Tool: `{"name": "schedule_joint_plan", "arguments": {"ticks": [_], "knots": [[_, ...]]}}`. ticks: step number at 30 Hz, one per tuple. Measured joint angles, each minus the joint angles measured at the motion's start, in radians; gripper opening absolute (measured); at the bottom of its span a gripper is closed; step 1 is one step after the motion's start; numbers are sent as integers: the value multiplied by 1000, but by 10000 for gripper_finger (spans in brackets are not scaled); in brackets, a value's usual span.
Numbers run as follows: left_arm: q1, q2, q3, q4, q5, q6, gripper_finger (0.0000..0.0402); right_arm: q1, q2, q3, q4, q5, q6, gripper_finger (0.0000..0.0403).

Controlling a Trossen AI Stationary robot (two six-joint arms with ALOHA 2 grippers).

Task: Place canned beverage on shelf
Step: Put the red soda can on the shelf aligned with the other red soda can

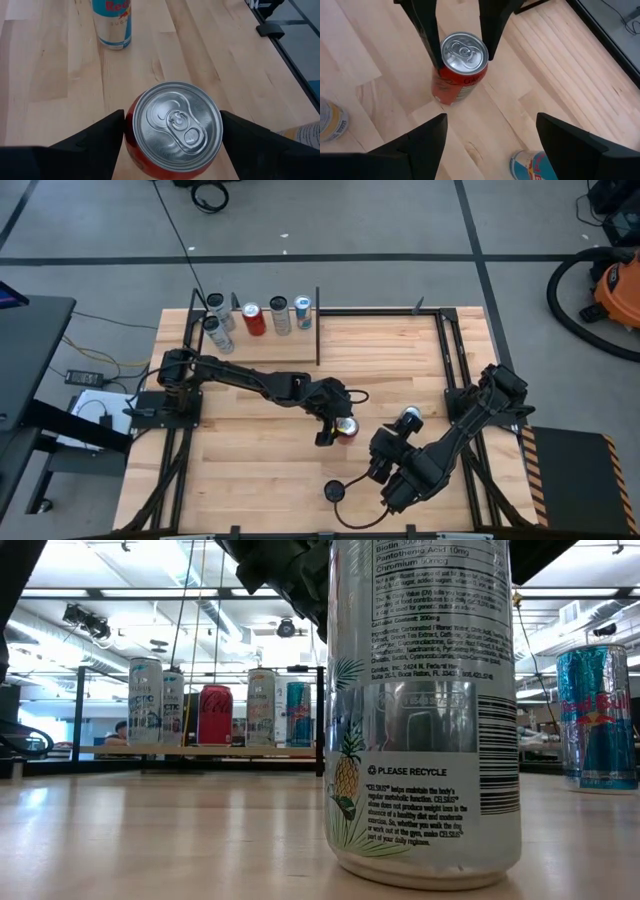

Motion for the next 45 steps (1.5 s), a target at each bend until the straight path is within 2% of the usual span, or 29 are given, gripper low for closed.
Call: {"name": "schedule_joint_plan", "arguments": {"ticks": [4,11,25,35,42,45], "knots": [[0,0,-1,-1,-1,0,307,7,0,0,0,6,12,313],[0,-5,-2,-3,-3,0,268,10,0,0,-4,22,26,313],[-1,-25,-5,-20,15,0,266,12,0,0,-6,26,26,313],[12,-141,-12,-164,45,6,266,22,0,-5,-3,37,26,313],[19,-210,-10,-186,42,13,266,23,0,-5,2,37,26,313],[29,-271,-8,-249,24,24,266,23,0,-5,6,32,27,313]]}}
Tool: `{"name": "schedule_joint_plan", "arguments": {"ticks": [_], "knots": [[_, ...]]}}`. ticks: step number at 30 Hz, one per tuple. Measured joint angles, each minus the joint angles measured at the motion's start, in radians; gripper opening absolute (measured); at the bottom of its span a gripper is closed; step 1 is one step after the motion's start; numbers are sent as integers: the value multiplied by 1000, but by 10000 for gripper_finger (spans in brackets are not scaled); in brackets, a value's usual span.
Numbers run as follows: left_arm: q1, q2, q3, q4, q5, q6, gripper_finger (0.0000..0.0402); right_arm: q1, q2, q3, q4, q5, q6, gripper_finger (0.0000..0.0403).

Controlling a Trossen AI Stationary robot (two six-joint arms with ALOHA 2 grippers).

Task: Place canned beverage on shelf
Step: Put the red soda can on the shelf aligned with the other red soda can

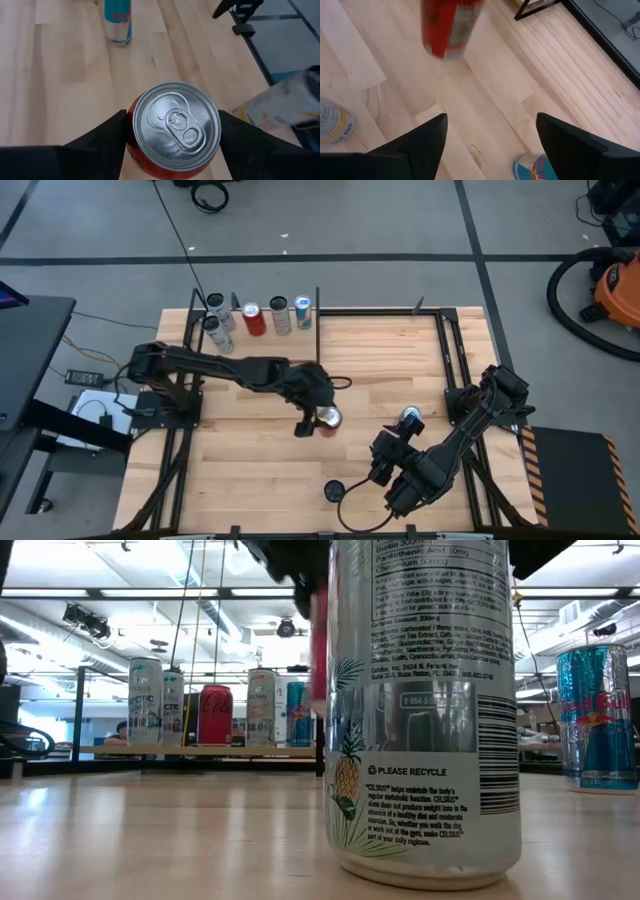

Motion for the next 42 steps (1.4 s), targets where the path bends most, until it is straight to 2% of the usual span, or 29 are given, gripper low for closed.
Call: {"name": "schedule_joint_plan", "arguments": {"ticks": [9,15,31,36,42], "knots": [[61,-230,3,-152,-48,-17,265,-1,0,0,3,8,0,313],[112,-343,3,-282,-145,-24,264,-1,0,0,8,10,1,313],[303,-484,1,-532,-169,-41,265,-1,0,0,15,11,23,313],[341,-555,-79,-521,-171,8,265,-1,0,0,25,12,26,313],[411,-678,-299,-413,-165,51,265,-6,0,0,31,21,26,313]]}}
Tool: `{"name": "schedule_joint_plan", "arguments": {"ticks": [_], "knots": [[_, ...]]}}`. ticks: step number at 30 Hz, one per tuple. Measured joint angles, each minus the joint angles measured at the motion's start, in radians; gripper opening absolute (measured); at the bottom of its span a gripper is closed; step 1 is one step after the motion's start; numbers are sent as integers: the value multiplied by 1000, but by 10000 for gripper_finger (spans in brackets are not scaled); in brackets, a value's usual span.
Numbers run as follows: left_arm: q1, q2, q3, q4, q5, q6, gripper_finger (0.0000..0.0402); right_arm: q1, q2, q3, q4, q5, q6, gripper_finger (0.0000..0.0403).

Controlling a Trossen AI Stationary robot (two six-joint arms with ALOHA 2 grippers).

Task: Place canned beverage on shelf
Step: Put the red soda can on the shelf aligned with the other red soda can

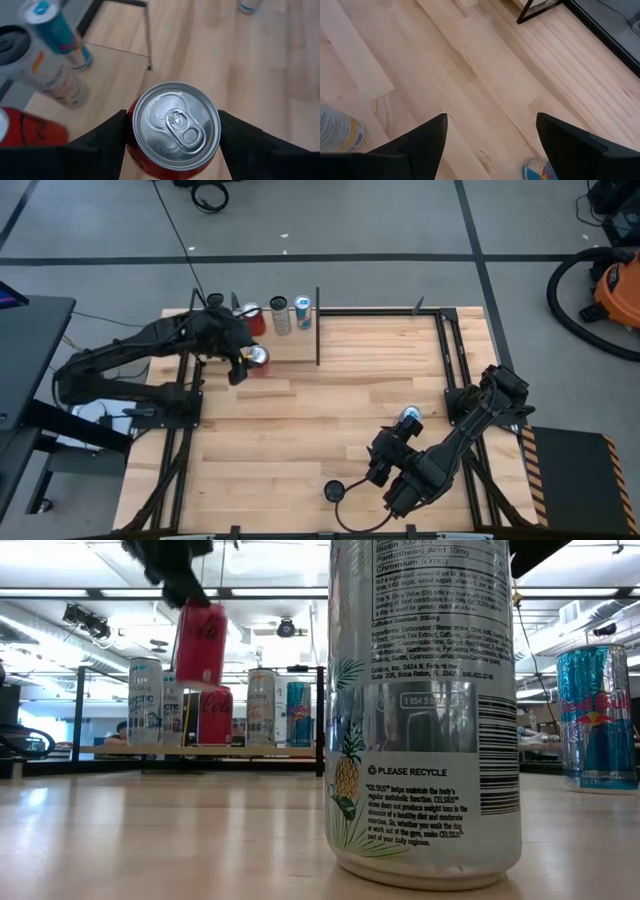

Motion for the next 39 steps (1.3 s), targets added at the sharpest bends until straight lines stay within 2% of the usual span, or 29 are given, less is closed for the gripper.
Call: {"name": "schedule_joint_plan", "arguments": {"ticks": [4,9,15,21,25,32,39], "knots": [[67,-74,-168,147,17,6,266,-12,0,0,0,0,18,313],[175,-100,-294,248,39,31,267,-23,0,0,6,0,18,313],[321,-97,-378,376,130,40,268,-31,0,0,6,3,18,313],[430,-97,-391,376,211,31,268,-29,0,0,6,3,16,313],[430,-97,-391,360,228,29,268,-29,0,0,6,3,-2,313],[369,-97,-391,361,223,13,268,-29,0,0,6,41,-5,313],[329,-97,-391,360,183,4,268,-29,0,0,6,44,-11,313]]}}
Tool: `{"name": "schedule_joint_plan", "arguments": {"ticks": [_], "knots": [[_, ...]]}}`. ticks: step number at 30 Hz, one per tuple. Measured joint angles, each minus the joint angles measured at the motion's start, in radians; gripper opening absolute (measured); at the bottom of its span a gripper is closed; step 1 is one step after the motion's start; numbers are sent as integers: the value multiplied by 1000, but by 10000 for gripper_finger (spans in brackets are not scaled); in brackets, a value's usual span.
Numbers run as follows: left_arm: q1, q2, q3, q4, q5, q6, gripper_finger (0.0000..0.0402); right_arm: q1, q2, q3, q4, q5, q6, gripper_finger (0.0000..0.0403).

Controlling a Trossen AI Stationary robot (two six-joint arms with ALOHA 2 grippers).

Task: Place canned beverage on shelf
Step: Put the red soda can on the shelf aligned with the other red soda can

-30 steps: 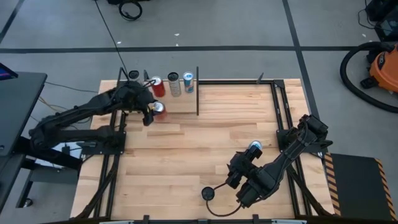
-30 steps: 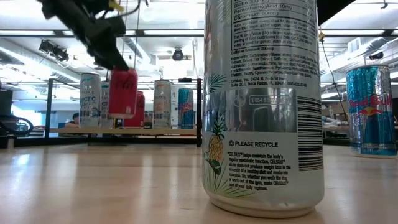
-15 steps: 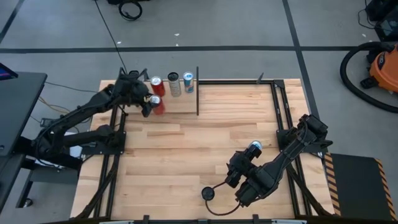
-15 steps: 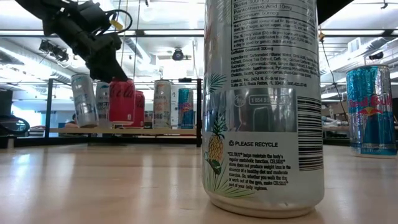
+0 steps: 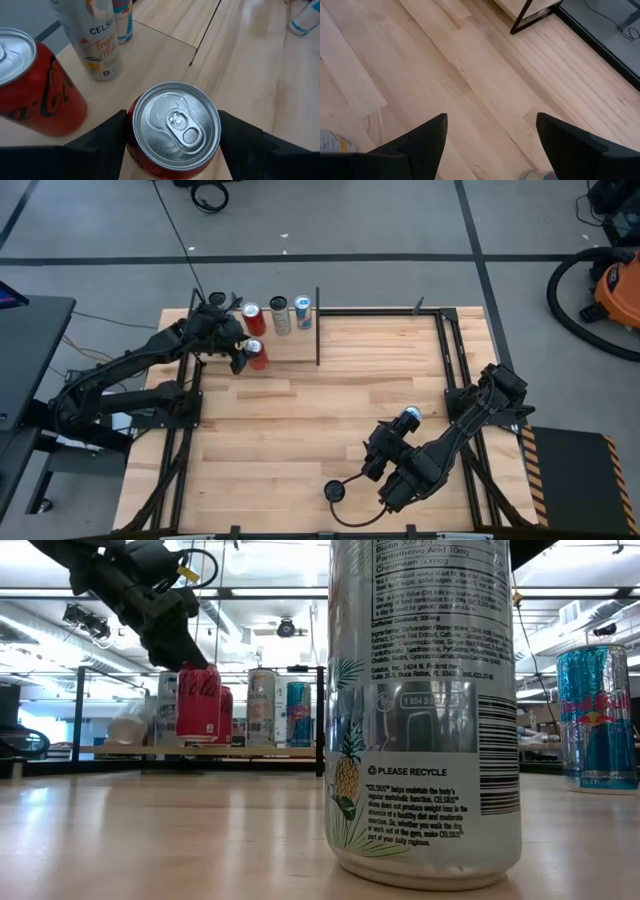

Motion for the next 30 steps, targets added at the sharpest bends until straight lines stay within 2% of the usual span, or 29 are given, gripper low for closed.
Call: {"name": "schedule_joint_plan", "arguments": {"ticks": [10,15,30], "knots": [[-3,0,0,3,-37,-25,268,0,0,0,0,0,-1,313],[4,0,0,26,-89,4,268,0,0,0,2,0,-1,313],[142,7,1,-11,-82,34,268,0,0,0,16,2,-1,313]]}}
